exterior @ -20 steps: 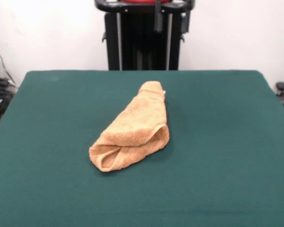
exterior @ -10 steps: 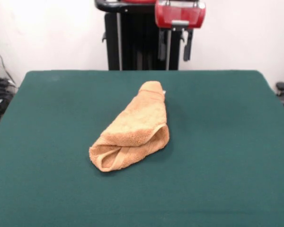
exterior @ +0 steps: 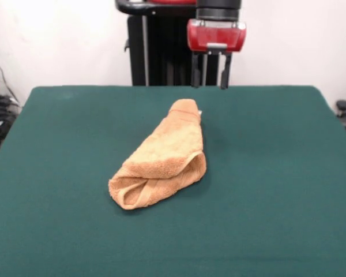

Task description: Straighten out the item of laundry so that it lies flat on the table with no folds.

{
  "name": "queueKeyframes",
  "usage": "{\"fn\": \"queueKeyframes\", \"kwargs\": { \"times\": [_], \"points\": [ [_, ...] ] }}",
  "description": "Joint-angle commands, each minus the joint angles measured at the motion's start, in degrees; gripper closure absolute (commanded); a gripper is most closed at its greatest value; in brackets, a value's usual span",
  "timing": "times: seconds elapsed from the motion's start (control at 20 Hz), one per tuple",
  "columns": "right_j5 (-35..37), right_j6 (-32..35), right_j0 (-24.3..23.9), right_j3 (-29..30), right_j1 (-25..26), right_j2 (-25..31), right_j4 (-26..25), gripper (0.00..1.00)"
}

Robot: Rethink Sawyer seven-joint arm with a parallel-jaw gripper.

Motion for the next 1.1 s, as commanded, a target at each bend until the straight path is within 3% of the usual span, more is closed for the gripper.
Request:
{"fn": "queueKeyframes", "kwargs": {
  "times": [0.05, 0.65, 1.1],
  "points": [
    [-4.3, 11.9, -1.8, 1.2, 4.6, 2.4, -2.8, 0.00],
    [-7.4, 11.2, -5.3, -2.0, 10.5, 3.7, -5.9, 0.00],
    [-13.0, 13.1, -2.4, -2.4, 13.2, 2.3, -4.5, 0.00]
  ]
}}
